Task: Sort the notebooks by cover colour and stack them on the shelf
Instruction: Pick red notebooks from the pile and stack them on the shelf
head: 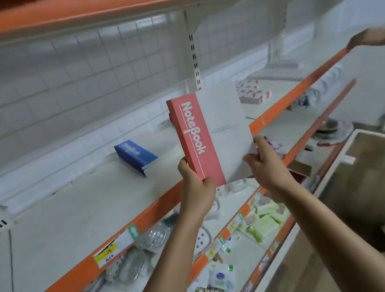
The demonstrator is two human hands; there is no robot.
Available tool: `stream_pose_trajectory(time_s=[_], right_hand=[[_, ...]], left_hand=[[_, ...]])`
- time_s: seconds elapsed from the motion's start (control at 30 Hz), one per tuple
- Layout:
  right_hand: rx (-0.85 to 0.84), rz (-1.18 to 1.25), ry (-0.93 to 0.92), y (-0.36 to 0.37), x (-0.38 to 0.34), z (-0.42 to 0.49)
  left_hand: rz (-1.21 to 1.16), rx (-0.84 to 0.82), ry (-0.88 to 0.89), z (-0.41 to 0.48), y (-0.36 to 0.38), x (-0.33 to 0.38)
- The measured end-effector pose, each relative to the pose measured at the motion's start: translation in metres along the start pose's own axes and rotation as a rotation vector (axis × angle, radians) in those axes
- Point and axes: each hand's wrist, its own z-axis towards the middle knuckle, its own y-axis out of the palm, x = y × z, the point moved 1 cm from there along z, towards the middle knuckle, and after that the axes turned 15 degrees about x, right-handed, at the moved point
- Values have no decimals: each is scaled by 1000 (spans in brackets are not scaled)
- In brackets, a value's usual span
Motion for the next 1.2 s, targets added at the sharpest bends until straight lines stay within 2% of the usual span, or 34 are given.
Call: stream_pose_trajectory(time_s=[0.23, 0.37, 0.57, 0.73, 0.93, 1.2], right_hand=[[49, -58, -29, 6, 20, 86], [58, -149, -64, 18, 30, 143], [-31, -233, -62, 50, 44, 219], [-91, -210, -41, 74, 43, 262], [-196, -164, -74, 102, 47, 309], [-405, -233, -87, 130, 61, 351]], left_hand=[[65, 67, 143, 67, 72, 5], [84, 67, 163, 114, 111, 8], [224, 72, 97, 187, 144, -3], [315, 91, 58, 225, 151, -12], [483, 189, 100, 247, 154, -7], [564, 235, -42, 263, 163, -2]])
